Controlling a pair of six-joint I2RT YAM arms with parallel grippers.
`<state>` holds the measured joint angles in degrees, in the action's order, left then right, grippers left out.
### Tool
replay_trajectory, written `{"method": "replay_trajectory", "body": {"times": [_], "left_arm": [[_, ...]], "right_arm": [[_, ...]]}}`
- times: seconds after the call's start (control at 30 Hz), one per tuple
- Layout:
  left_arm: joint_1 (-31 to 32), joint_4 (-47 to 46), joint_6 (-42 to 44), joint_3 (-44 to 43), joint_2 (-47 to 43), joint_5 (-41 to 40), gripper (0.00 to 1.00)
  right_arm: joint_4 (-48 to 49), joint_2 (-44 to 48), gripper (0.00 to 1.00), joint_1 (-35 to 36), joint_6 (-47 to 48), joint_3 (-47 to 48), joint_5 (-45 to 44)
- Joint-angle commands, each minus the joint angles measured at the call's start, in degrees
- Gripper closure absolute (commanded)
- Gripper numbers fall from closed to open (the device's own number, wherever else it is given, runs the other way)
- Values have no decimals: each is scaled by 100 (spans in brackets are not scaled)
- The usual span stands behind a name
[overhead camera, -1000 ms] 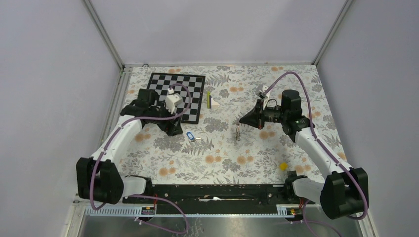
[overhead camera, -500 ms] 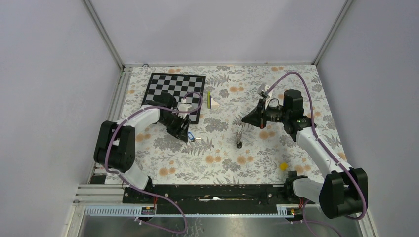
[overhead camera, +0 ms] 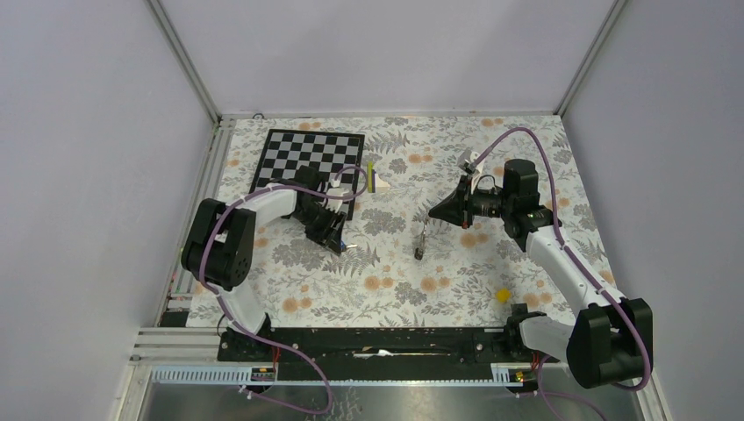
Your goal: Put the keys on the keyring
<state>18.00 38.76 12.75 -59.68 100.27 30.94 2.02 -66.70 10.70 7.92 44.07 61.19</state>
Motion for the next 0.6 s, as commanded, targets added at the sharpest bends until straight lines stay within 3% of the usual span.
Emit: {"method": "replay_trajectory", "body": {"times": [0.0,0.57], "left_arm": [[86,-255,-65,-152,91,-11,55],[134,-527,-115,-226,273,56,68]], "right_arm": [[209,117,100,-48,88,42,192],[350,147,100,-86,-11,-47,209]]}}
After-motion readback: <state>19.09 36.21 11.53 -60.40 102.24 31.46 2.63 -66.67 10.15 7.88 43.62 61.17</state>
